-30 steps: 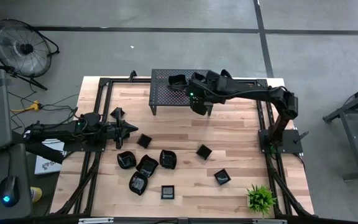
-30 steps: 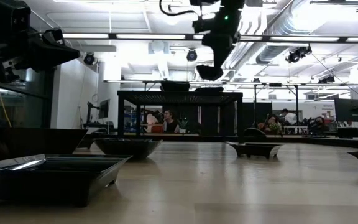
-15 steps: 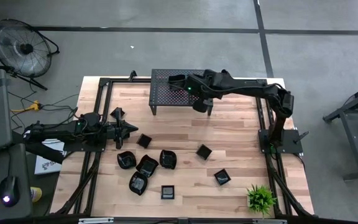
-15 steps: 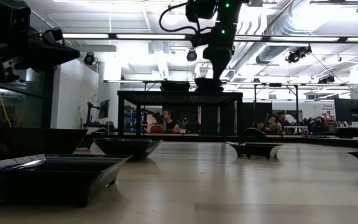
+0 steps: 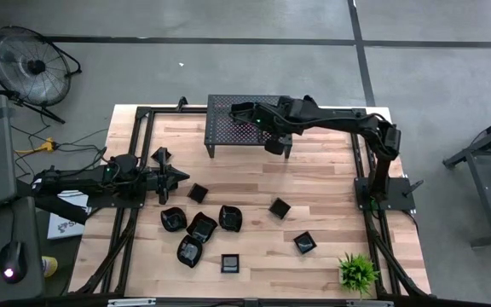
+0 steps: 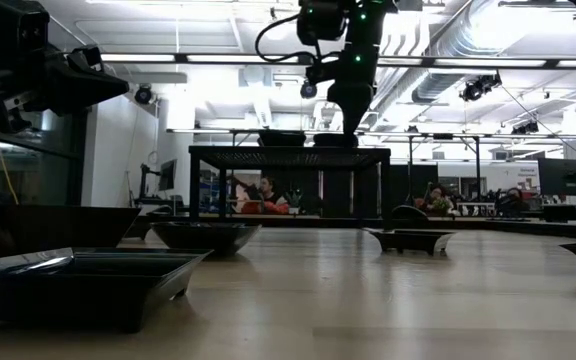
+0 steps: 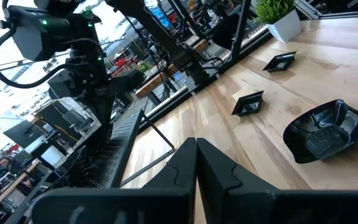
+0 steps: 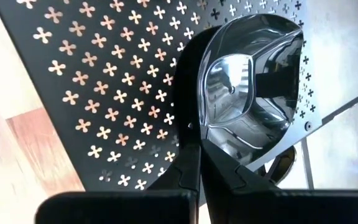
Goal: Pick & Place Mini shaped plates
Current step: Stack the leaf-shaped plate on top of the leaf-shaped plate on the shelf
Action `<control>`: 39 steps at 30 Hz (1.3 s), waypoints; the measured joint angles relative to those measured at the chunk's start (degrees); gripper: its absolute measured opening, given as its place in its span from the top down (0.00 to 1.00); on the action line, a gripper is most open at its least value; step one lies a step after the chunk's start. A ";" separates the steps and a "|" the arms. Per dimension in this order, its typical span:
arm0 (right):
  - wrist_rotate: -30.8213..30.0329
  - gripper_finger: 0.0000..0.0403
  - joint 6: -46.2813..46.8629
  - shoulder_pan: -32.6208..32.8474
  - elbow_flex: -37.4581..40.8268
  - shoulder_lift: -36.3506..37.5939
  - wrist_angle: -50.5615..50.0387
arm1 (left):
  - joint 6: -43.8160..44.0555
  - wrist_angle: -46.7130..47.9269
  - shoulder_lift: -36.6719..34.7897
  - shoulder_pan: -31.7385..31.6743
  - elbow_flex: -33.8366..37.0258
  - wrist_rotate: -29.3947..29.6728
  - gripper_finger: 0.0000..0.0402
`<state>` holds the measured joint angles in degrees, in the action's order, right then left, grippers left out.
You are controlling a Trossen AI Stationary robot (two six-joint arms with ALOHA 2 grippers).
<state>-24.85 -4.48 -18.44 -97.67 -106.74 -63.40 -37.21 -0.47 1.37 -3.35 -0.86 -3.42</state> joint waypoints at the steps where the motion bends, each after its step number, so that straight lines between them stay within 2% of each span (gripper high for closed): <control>1: 0.09 1.00 0.01 0.01 0.00 0.00 -0.05 | 0.00 0.02 0.00 0.00 0.00 0.00 0.99; 11: 1.33 0.97 0.15 0.04 0.00 0.00 -0.15 | 0.00 0.00 -0.01 0.02 0.00 0.00 0.99; 30: 1.54 0.75 0.17 1.13 0.00 1.02 0.35 | -0.01 0.01 0.00 0.00 0.00 -0.02 0.99; 39: 1.70 0.72 2.09 3.88 0.00 3.60 -0.01 | -0.02 0.02 -0.02 0.00 0.00 0.00 0.99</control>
<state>-23.16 -2.40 -14.56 -97.67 -103.14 -63.41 -37.23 -0.45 1.35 -3.35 -0.86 -3.42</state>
